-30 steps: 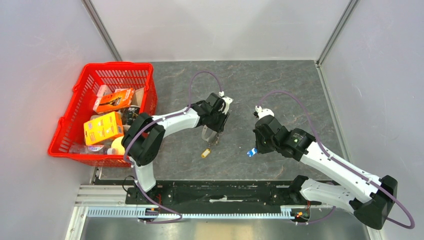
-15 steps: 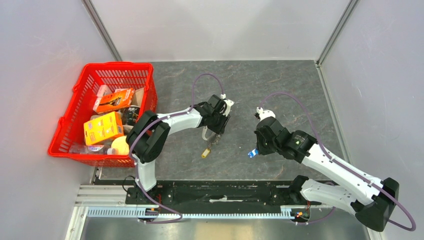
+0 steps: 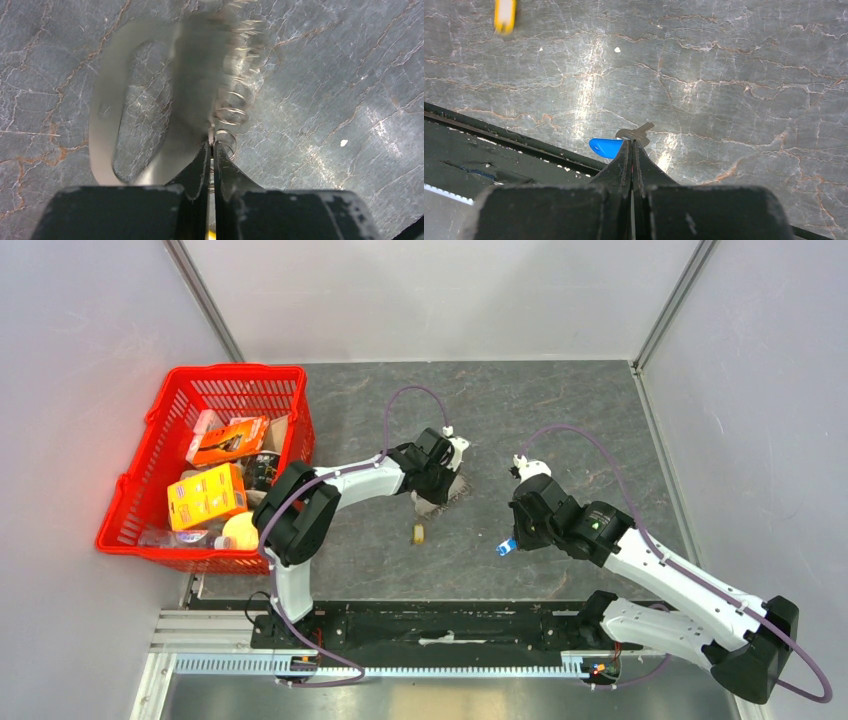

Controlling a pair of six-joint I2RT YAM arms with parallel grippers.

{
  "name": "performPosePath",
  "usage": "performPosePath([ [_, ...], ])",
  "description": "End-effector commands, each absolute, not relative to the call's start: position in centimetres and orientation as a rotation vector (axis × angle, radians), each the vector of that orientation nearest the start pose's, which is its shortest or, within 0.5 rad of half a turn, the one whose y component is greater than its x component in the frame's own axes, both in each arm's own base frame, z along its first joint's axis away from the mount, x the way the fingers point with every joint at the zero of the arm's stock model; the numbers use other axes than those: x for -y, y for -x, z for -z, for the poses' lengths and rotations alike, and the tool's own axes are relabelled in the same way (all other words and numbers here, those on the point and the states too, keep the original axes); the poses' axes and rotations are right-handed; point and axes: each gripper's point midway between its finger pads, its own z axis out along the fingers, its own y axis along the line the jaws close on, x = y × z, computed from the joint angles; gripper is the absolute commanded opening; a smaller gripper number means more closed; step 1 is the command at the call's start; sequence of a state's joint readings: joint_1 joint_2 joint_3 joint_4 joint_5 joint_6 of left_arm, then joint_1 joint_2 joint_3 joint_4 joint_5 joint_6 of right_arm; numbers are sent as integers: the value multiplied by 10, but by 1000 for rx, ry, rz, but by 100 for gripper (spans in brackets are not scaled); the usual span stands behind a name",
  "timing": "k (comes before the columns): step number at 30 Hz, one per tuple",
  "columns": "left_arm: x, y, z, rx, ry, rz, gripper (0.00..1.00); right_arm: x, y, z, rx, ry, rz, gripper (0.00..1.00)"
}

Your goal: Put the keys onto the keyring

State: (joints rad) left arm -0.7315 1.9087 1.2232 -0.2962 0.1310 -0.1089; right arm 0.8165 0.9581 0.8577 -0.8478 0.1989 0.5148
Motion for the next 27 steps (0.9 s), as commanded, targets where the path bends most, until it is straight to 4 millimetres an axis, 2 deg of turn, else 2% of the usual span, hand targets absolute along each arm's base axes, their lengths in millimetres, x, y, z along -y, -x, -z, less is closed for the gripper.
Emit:
performPosePath([
  [1, 320, -310, -25, -2454, -884, 497, 2, -166, -173, -148, -2470, 288, -342, 0],
  [4, 324, -312, -34, -2443, -862, 517, 2, -165, -172, -148, -2467, 286, -344, 0],
  [10, 331, -319, -51, -2460, -674, 561, 2, -166, -172, -151, -2461, 287, -352, 0],
  [15, 340, -311, -73, -2407, -645, 666, 2, -165, -170, -153, -2459, 287, -365, 0],
  [21, 339, -285, -84, -2382, -845, 729, 2, -163, -167, -160, -2457, 299, -366, 0],
  [27, 336, -256, -80, -2334, -1108, 756, 2, -160, -161, -175, -2446, 311, -396, 0],
])
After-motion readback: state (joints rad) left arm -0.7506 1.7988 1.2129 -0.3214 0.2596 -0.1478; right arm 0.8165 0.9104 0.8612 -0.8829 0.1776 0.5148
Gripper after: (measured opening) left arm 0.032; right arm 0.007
